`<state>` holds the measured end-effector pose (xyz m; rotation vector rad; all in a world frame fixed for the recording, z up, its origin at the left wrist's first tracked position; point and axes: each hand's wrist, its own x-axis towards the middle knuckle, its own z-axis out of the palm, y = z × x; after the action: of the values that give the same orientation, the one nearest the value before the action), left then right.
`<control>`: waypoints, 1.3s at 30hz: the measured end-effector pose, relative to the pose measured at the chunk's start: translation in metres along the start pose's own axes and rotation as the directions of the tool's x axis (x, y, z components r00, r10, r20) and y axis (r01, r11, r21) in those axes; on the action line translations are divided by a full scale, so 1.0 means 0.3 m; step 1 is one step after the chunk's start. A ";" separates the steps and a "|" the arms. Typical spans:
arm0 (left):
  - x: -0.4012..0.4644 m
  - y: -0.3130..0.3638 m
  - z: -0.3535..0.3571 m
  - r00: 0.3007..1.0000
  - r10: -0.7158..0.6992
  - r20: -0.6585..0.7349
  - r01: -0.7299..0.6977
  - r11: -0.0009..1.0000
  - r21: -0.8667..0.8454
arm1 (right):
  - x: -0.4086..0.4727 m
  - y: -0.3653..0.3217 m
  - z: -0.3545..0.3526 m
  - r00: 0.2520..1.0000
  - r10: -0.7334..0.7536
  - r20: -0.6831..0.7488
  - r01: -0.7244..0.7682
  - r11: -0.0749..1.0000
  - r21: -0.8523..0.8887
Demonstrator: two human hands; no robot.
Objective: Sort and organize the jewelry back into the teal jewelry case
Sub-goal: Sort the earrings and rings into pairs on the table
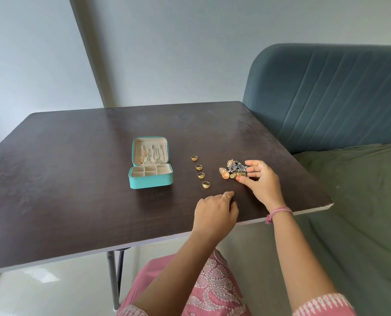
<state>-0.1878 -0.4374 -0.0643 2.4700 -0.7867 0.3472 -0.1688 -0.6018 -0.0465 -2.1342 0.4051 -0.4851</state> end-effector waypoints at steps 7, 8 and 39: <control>-0.034 -0.040 -0.075 0.997 -0.076 0.008 0.075 0.956 -0.283 | -0.054 -0.018 0.016 0.990 -0.094 -0.109 0.095 0.995 0.007; -0.043 -0.048 -0.085 0.995 -0.102 -0.014 0.092 0.947 -0.307 | -0.071 -0.028 0.026 0.990 -0.097 -0.106 0.101 0.994 0.034; -0.151 -0.428 -0.404 0.901 -0.413 -0.133 0.367 0.889 -0.273 | -0.185 -0.158 0.234 0.952 -0.305 -0.032 0.300 0.948 -0.111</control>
<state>-0.1574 -0.2605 -0.0324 2.2526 -0.2214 0.3063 -0.1783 -0.5014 -0.0555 -2.3023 0.1302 -0.7052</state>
